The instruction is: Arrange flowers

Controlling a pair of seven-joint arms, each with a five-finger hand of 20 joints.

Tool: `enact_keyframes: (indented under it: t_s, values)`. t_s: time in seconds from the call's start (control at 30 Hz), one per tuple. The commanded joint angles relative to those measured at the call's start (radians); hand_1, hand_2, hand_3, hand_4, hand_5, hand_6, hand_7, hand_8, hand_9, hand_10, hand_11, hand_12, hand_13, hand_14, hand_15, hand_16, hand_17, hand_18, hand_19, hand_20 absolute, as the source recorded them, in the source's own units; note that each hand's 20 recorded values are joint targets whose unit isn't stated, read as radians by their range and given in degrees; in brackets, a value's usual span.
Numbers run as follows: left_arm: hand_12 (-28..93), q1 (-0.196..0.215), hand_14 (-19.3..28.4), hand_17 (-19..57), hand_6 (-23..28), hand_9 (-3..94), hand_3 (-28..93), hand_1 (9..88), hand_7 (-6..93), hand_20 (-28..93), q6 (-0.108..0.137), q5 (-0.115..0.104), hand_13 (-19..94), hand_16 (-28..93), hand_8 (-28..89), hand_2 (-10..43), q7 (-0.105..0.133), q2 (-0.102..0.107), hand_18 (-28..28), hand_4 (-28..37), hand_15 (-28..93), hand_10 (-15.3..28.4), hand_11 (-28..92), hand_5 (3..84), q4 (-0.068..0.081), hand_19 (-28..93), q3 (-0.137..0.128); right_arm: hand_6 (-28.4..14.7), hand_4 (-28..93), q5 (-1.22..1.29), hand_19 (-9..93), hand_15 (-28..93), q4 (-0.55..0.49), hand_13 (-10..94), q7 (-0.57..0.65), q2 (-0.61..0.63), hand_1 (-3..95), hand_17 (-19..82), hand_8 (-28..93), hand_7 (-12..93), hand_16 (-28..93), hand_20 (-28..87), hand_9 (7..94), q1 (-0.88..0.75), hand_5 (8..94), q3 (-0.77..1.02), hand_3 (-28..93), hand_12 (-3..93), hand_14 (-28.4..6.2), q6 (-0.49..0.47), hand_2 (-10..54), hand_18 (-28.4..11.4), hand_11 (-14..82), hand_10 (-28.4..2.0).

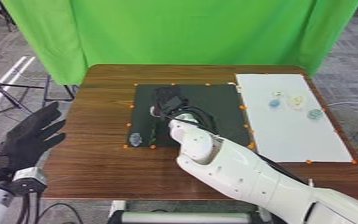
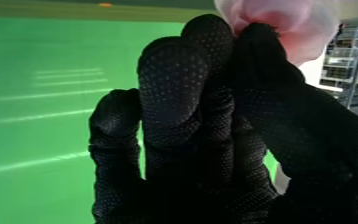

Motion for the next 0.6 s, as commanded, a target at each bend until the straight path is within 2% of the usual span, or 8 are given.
enact_keyframes:
  t_s: [0.03, 0.07, 0.17, 0.2, 0.23, 0.3, 0.53, 0.6]
  values:
    - [21, -0.011, 11.6, -13.0, 0.9, 17.1, 69, 24.3, 17.8, 10, -0.012, -0.004, 12, 9, -9, -1.8, -0.016, 0.009, 18.9, -28.0, 13, 9.0, 11, 21.4, 0.006, 36, 0.002, 1.9, -28, -0.026, 81, 51, -0.007, 78, 0.027, -0.018, 47.1, 30, 1, 49, 41, 54, 82.9, 0.006, 67.5, 0.002, 79, 52.1, -0.3, -0.04, -9.5, -19.8, 18.6, -5.4]
    - [21, -0.012, 11.6, -13.0, 0.9, 17.2, 69, 24.3, 17.8, 10, -0.011, -0.005, 12, 8, -9, -1.8, -0.017, 0.01, 18.8, -28.0, 13, 9.0, 11, 21.4, 0.007, 36, 0.002, 1.7, -28, -0.023, 81, 52, -0.009, 77, 0.036, -0.018, 46.3, 29, 1, 48, 40, 54, 81.8, 0.005, 66.5, 0.004, 78, 51.6, -0.7, -0.053, -9.5, -19.8, 18.7, -5.6]
    - [21, -0.015, 11.6, -13.0, 0.9, 17.1, 69, 24.3, 17.8, 10, -0.013, -0.005, 12, 8, -9, -1.9, -0.02, 0.011, 18.8, -28.0, 13, 8.9, 11, 21.4, 0.008, 36, 0.004, 0.8, -28, -0.024, 80, 57, -0.009, 73, 0.044, -0.018, 39.0, 27, 1, 45, 32, 55, 72.1, 0.005, 61.7, 0.01, 78, 37.6, -2.2, -0.065, -9.5, -19.5, 33.1, -8.8]
    - [21, -0.016, 11.6, -13.0, 0.9, 17.1, 69, 24.2, 17.8, 10, -0.014, -0.006, 12, 8, -9, -1.9, -0.021, 0.011, 18.8, -28.0, 13, 8.9, 11, 21.4, 0.008, 36, 0.003, 0.5, -28, -0.015, 80, 59, -0.013, 72, 0.039, -0.017, 34.8, 27, -5, 42, 31, 55, 68.9, 0.002, 60.8, 0.016, 80, 31.7, -2.7, -0.07, -9.5, -19.6, 37.4, -10.0]
    - [21, -0.014, 11.6, -13.0, 0.9, 17.2, 69, 24.2, 17.8, 10, -0.013, -0.006, 12, 9, -9, -1.9, -0.02, 0.011, 18.8, -28.0, 13, 8.9, 11, 21.4, 0.008, 36, 0.003, 0.4, -28, -0.004, 80, 60, -0.014, 71, 0.04, -0.016, 32.7, 26, -13, 41, 31, 55, 67.6, 0.003, 60.5, 0.014, 82, 30.2, -3.0, -0.064, -9.5, -19.5, 38.6, -10.4]
    - [21, -0.011, 11.6, -13.0, 0.9, 17.1, 69, 24.2, 17.8, 10, -0.011, -0.005, 12, 9, -9, -1.9, -0.018, 0.009, 18.8, -28.0, 13, 8.9, 11, 21.4, 0.006, 36, 0.001, -0.4, -28, -0.024, 79, 62, -0.016, 70, 0.043, -0.016, 30.3, 25, -16, 40, 31, 55, 65.2, 0.002, 58.1, 0.015, 81, 29.7, -3.5, -0.076, -9.5, -19.6, 39.4, -10.8]
    - [21, -0.001, 11.7, -13.1, 0.9, 17.2, 69, 24.3, 17.8, 10, -0.01, -0.006, 12, 8, -9, -1.8, -0.015, 0.001, 18.9, -28.0, 13, 9.0, 11, 21.4, 0.002, 36, -0.004, -1.2, -28, -0.035, 79, 63, -0.048, 67, 0.063, -0.009, 28.2, 24, -17, 39, 30, 55, 62.0, 0.0, 54.5, 0.031, 82, 28.5, -4.2, -0.111, -9.5, -20.2, 39.3, -11.5]
    - [21, 0.011, 11.7, -13.1, 0.9, 17.2, 69, 24.2, 17.8, 10, -0.006, -0.003, 12, 8, -9, -1.8, -0.004, -0.011, 18.8, -28.0, 13, 9.0, 11, 21.3, -0.004, 36, -0.008, -1.3, -28, -0.027, 79, 64, -0.094, 67, 0.06, 0.008, 27.8, 23, -17, 39, 30, 56, 60.9, -0.009, 53.6, 0.065, 83, 28.4, -4.4, -0.159, -9.5, -20.4, 39.0, -11.6]
